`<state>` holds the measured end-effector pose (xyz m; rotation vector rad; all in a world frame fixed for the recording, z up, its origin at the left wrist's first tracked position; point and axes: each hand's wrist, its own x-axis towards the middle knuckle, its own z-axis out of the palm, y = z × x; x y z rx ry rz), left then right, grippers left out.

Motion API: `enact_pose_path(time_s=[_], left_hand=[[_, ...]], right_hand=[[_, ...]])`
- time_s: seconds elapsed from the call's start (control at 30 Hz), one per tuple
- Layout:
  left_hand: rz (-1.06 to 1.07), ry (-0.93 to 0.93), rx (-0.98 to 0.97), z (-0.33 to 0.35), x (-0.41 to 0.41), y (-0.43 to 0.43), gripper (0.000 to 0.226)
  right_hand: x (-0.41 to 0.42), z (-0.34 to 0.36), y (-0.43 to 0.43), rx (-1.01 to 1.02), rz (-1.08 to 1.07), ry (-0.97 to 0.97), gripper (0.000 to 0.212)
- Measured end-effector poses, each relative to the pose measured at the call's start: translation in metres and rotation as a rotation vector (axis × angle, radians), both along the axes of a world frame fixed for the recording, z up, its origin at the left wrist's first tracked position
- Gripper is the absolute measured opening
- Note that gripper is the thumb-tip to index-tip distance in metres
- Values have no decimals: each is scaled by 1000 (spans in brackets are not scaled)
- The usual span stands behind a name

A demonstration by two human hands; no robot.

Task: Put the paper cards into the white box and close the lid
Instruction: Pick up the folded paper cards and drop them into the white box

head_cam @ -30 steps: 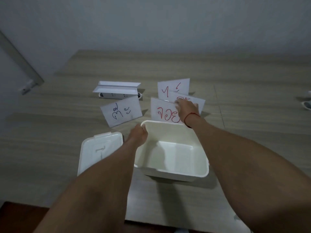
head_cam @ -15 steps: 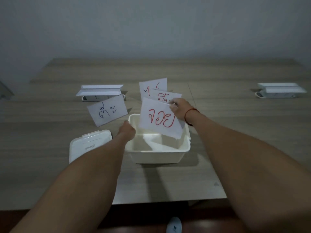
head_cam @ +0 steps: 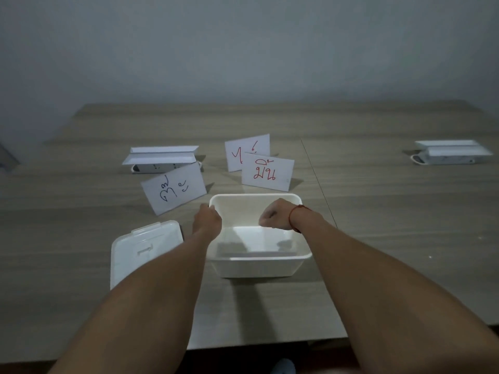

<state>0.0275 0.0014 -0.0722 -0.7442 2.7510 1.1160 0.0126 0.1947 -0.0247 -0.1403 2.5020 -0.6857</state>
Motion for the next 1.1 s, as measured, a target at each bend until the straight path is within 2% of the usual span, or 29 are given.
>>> enact_pose_path(time_s=[0.1,0.2,0.37,0.5,0.7,0.83,0.93,1.03,1.1], left_hand=[[-5,6,-37,-2,-18,2,42],[12,24,-55,-4,-41,2,42],[41,48,-122,-8,-88,0,42],[16,50,-191,-10,-113,0,40],[11,51,-212,-13,-133,0,40],[15,48,-189,-16,-134,-1,40],[20,68,-167,-14,-132,-1,39],[43,89,-73,-14,-127,-3,40],[35,84,-38,-14,-119,-5,44]], right_hand=[[-32,4,0,-12,-132,216,19],[-66,9,1,-10,-237,317,23],[-130,-4,-1,114,-264,422,34],[-172,-18,-6,185,-254,433,32],[-204,-35,-11,247,-290,342,34],[-213,-35,-12,130,-432,224,40],[-213,-30,-13,132,-373,216,39],[-204,-28,-12,154,-246,347,27],[-196,-18,-11,151,-173,457,30]])
